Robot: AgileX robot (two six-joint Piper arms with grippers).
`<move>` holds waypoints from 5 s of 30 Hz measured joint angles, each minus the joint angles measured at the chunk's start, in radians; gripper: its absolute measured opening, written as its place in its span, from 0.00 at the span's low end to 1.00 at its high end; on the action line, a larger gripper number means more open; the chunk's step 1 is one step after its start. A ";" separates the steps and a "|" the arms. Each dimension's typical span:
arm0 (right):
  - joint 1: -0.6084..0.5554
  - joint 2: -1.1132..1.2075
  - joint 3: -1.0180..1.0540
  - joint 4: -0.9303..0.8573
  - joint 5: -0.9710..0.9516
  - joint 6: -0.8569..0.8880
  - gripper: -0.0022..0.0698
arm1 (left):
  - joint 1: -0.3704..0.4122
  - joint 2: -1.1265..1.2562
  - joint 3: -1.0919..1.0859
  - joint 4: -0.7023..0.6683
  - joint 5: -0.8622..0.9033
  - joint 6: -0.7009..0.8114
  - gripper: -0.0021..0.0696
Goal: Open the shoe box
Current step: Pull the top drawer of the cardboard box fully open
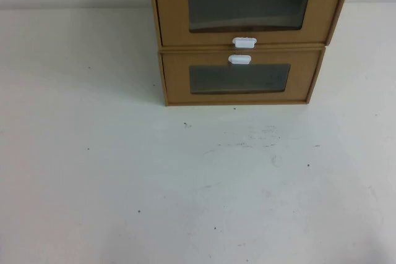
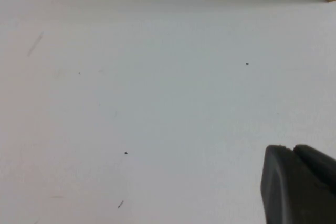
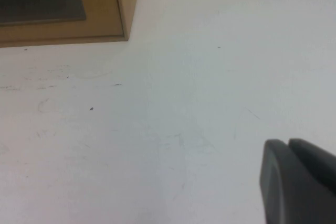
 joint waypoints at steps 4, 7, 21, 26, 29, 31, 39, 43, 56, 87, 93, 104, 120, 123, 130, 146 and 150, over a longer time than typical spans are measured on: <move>0.000 0.000 0.000 0.000 0.000 0.000 0.00 | 0.000 0.000 0.000 0.000 0.000 0.000 0.02; 0.000 0.000 0.000 0.000 0.000 0.000 0.00 | 0.000 0.000 0.000 0.000 0.000 0.000 0.02; 0.000 0.000 0.000 0.000 0.000 0.000 0.00 | 0.000 0.000 0.000 -0.013 -0.027 0.000 0.02; 0.000 0.000 0.000 0.000 0.000 0.000 0.00 | 0.000 0.000 0.000 -0.016 -0.051 0.000 0.02; 0.000 0.000 0.000 0.000 0.000 0.000 0.00 | 0.000 0.000 0.000 -0.016 -0.046 0.000 0.02; 0.000 0.000 0.000 0.000 0.000 0.000 0.00 | 0.000 0.000 0.000 -0.016 -0.030 0.000 0.02; 0.000 0.000 0.000 0.000 0.000 0.000 0.00 | 0.000 0.000 0.000 -0.016 -0.004 0.000 0.02; 0.000 0.000 0.000 0.000 0.000 0.000 0.00 | 0.000 0.000 0.000 -0.016 -0.003 0.000 0.02; 0.000 0.000 0.000 0.016 -0.063 0.000 0.00 | 0.000 0.000 0.000 -0.027 -0.148 0.000 0.02; 0.000 0.000 -0.070 0.080 -1.005 0.175 0.00 | 0.000 0.000 -0.160 -0.059 -0.914 -0.359 0.02; 0.000 0.032 -0.412 0.058 -0.673 0.185 0.00 | 0.000 0.108 -0.484 -0.059 -0.648 -0.240 0.02; 0.004 0.530 -0.830 0.009 0.011 0.120 0.00 | -0.018 0.793 -1.094 -0.067 0.076 -0.148 0.02; 0.242 0.804 -0.836 0.147 0.214 -0.403 0.00 | -0.354 1.691 -1.930 -0.332 0.415 0.360 0.02; 0.262 0.846 -0.836 0.147 0.218 -0.480 0.00 | -0.379 1.825 -2.062 -0.395 0.425 0.382 0.02; 0.346 0.962 -0.836 0.149 0.146 -0.685 0.00 | -0.386 2.002 -2.216 -0.450 0.447 0.394 0.02; 0.380 1.167 -0.844 0.498 -0.085 -0.858 0.00 | -0.350 2.094 -2.235 -0.573 0.328 0.442 0.02; 0.380 1.167 -0.844 0.500 -0.100 -0.860 0.00 | -0.346 2.102 -2.235 -0.592 0.322 0.442 0.02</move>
